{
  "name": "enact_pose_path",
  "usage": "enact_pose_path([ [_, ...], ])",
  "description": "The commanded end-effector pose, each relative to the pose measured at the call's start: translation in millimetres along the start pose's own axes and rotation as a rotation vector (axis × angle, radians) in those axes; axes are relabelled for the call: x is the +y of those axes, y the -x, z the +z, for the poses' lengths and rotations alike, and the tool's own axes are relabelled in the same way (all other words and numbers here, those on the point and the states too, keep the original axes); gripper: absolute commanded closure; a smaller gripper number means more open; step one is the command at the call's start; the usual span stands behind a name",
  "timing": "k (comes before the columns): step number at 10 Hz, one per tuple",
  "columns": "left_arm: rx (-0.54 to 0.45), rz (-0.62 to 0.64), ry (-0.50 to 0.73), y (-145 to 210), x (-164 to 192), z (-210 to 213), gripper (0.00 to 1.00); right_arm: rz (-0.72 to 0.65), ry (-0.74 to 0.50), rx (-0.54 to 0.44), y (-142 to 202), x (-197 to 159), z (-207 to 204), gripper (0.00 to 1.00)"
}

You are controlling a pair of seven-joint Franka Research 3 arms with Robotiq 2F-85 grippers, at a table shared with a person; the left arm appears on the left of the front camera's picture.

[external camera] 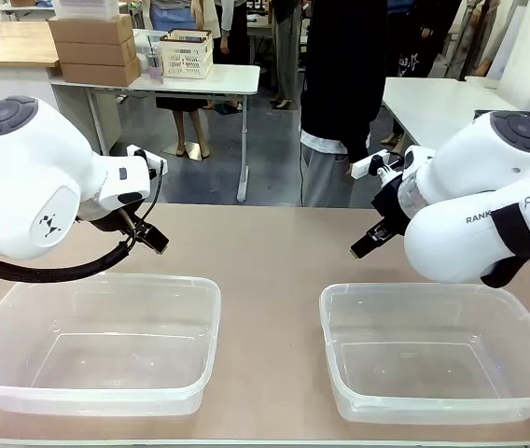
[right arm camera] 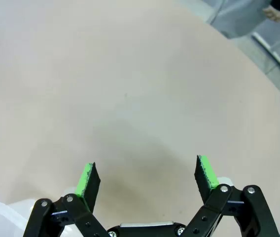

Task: Sort the waste into each basket.
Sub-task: Pick up the Organizing box on the left side of the table and lift it.

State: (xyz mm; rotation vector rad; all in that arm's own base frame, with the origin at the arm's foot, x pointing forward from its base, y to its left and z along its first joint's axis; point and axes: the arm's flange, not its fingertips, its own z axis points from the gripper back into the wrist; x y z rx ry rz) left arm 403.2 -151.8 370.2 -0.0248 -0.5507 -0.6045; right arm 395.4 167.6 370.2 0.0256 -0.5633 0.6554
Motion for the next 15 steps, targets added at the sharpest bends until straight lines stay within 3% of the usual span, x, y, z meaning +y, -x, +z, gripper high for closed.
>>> enact_pose_path([
  [1, 0.000, 0.000, 0.000, 0.0, 0.2, 0.0, 0.00, -0.001, 0.000, -0.001, -0.1, -0.1, 0.2, 0.00],
  [5, 0.000, 0.000, 0.000, 0.0, 0.2, 0.0, 0.00, 0.000, 0.000, 0.000, 0.0, 0.0, 0.0, 0.00],
  [6, 0.000, 0.000, 0.000, 0.0, 0.0, 0.0, 0.00, -0.055, -0.083, 0.047, -12.9, 1.6, 21.8, 0.00],
  [8, 0.025, 0.101, 0.051, -26.4, -8.8, 63.2, 0.00, -0.069, -0.089, 0.038, -33.0, 7.2, 100.5, 0.00],
  [9, 0.011, 0.101, 0.108, -29.5, -22.4, 118.0, 0.00, -0.086, -0.104, 0.025, -31.3, 9.7, 157.6, 0.00],
  [11, -0.051, 0.044, 0.204, -8.3, -47.4, 179.0, 0.00, -0.079, -0.045, 0.058, -0.3, 20.8, 201.3, 0.00],
  [12, -0.061, 0.064, 0.195, 5.4, -63.9, 193.2, 0.00, -0.083, -0.048, 0.059, 22.5, 32.0, 202.9, 0.00],
  [13, -0.098, -0.006, 0.108, 20.8, -75.9, 189.2, 0.00, -0.086, -0.003, 0.062, 39.8, 39.7, 187.7, 0.00],
  [14, -0.057, 0.042, 0.194, -24.4, -56.3, 187.6, 0.00, -0.064, -0.071, 0.039, -9.4, 20.0, 213.5, 0.00],
  [15, -0.057, 0.042, 0.194, -24.4, -56.3, 187.6, 0.00, -0.064, -0.071, 0.039, -9.4, 20.0, 213.5, 0.00],
])
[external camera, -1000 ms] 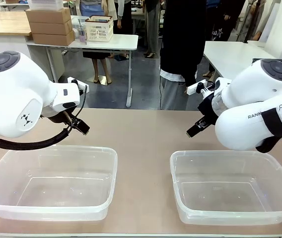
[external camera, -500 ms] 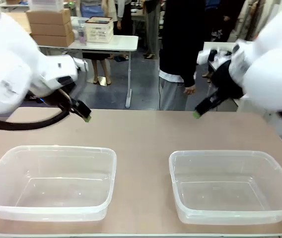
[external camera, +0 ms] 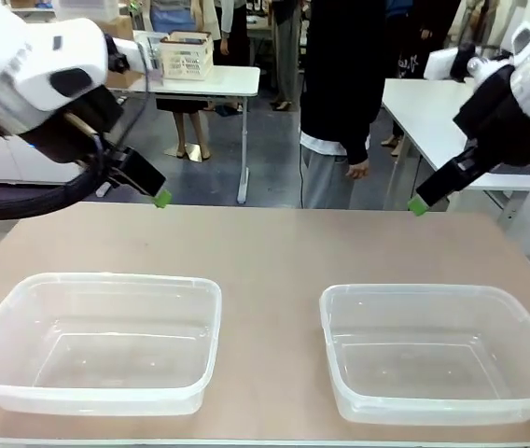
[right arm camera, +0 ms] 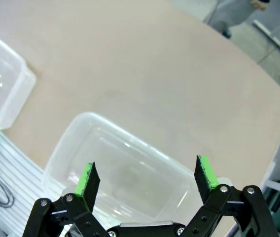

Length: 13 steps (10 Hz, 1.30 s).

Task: Sort the waste into each basket.
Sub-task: Pick up the Organizing box on the left side of the table and lift it.

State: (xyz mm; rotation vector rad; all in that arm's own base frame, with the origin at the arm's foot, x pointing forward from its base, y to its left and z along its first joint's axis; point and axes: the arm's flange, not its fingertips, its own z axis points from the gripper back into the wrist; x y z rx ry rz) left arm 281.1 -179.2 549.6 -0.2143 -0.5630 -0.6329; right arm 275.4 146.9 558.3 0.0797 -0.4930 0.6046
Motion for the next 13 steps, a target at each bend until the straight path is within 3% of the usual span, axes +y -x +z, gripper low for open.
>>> enact_pose_path([
  [1, -0.014, -0.012, 0.000, 0.2, -5.3, 7.1, 0.00, 0.001, 0.002, -0.004, 0.9, 1.0, 3.0, 0.00],
  [2, -0.068, 0.057, 0.167, 5.8, 13.8, 14.5, 0.00, -0.079, -0.225, -0.113, 10.6, -11.4, 9.6, 0.00],
  [3, -0.097, 0.153, 0.363, 25.5, 36.9, 34.2, 0.00, -0.272, -0.405, -0.230, 28.1, -30.3, 28.1, 0.00],
  [4, -0.198, 0.290, 0.621, 54.8, 68.2, 53.6, 0.00, -0.542, -0.636, -0.346, 47.1, -55.0, 41.4, 0.00],
  [5, -0.288, 0.441, 0.713, 78.7, 93.1, 60.8, 0.00, -0.752, -0.764, -0.440, 59.9, -75.9, 44.0, 0.00],
  [6, -0.360, 0.557, 0.756, 97.3, 109.0, 64.1, 0.00, -0.837, -0.868, -0.511, 71.5, -91.2, 40.7, 0.00],
  [8, -0.437, 0.655, 0.784, 107.4, 105.8, 59.1, 0.00, -0.940, -0.986, -0.534, 97.0, -118.6, 24.7, 0.00],
  [9, -0.420, 0.695, 0.770, 112.7, 102.9, 54.4, 0.00, -1.005, -1.002, -0.597, 116.1, -133.8, 20.4, 0.00],
  [10, -0.410, 0.765, 0.740, 118.2, 103.5, 51.5, 0.00, -1.042, -0.967, -0.627, 129.2, -140.1, 18.6, 0.00],
  [11, -0.413, 0.861, 0.673, 120.5, 110.2, 50.1, 0.00, -1.085, -0.717, -0.485, 129.4, -134.9, 14.6, 0.00],
  [12, -0.424, 0.716, 0.790, 71.5, 164.9, 92.7, 0.00, -0.957, -0.951, -0.508, 83.9, -187.3, 62.5, 0.00],
  [13, -0.424, 0.716, 0.790, 71.5, 164.9, 92.7, 0.00, -0.957, -0.951, -0.508, 83.9, -187.3, 62.5, 0.00],
])
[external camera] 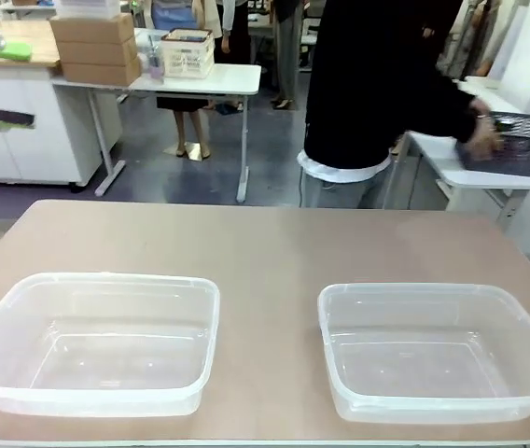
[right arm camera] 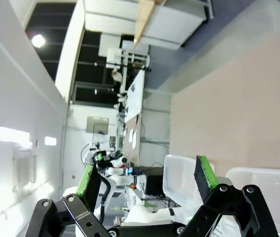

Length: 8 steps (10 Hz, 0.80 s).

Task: Sort the waste into each basket.
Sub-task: Pick up the Organizing box on the left side of the table and lift it.

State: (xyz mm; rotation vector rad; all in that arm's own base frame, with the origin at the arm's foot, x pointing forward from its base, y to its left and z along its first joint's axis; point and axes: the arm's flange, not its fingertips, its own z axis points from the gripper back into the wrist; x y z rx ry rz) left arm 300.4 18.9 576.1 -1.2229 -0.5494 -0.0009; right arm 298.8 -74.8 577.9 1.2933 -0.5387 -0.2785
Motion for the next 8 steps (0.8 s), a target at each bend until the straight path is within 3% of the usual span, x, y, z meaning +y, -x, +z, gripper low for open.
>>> enact_pose_path([
  [1, 0.019, -0.050, 0.050, 1.9, -7.7, 4.7, 0.00, 0.057, -0.045, 0.043, 6.1, 12.0, -4.7, 0.00],
  [7, 0.028, -0.028, 0.029, 5.1, -9.3, 8.3, 0.00, 0.027, -0.021, 0.052, 11.2, 13.9, -1.4, 0.00],
  [8, 0.132, -0.060, -0.056, -2.0, -26.7, -2.8, 0.00, 0.074, 0.032, 0.098, 18.6, 38.1, -24.8, 0.00],
])
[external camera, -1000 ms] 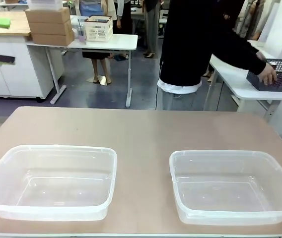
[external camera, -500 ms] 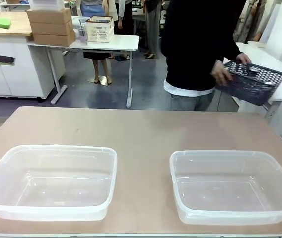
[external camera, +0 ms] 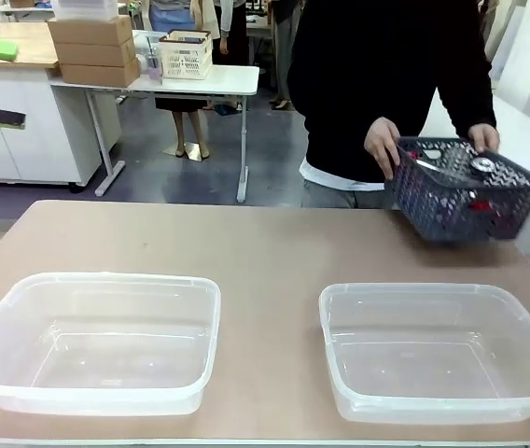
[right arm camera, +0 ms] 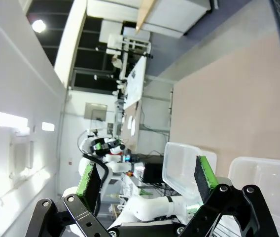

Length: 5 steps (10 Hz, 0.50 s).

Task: Sort the waste into each basket.
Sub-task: Pick up the Organizing box on the left side of the table and lift it.

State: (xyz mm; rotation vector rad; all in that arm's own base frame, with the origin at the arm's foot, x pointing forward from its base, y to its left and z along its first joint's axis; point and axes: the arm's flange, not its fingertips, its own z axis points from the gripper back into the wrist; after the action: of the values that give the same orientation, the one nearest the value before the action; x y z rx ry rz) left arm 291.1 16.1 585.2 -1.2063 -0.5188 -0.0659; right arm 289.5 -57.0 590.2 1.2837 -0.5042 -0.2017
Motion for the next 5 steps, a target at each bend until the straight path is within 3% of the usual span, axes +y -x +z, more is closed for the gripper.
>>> enact_pose_path([
  [1, 0.140, -0.045, -0.105, -11.3, -28.2, -6.9, 0.00, 0.122, 0.065, 0.098, 12.2, 47.3, -38.9, 0.00],
  [2, 0.085, -0.036, -0.221, -9.2, -30.5, -5.6, 0.00, 0.113, 0.157, 0.039, 16.0, 58.3, -50.4, 0.00],
  [3, 0.056, -0.022, -0.043, -1.7, -11.9, -8.6, 0.00, 0.048, 0.031, 0.046, 6.8, 18.5, -19.2, 0.00],
  [5, 0.056, -0.022, -0.043, -1.7, -11.9, -8.6, 0.00, 0.048, 0.031, 0.046, 6.8, 18.5, -19.2, 0.00],
])
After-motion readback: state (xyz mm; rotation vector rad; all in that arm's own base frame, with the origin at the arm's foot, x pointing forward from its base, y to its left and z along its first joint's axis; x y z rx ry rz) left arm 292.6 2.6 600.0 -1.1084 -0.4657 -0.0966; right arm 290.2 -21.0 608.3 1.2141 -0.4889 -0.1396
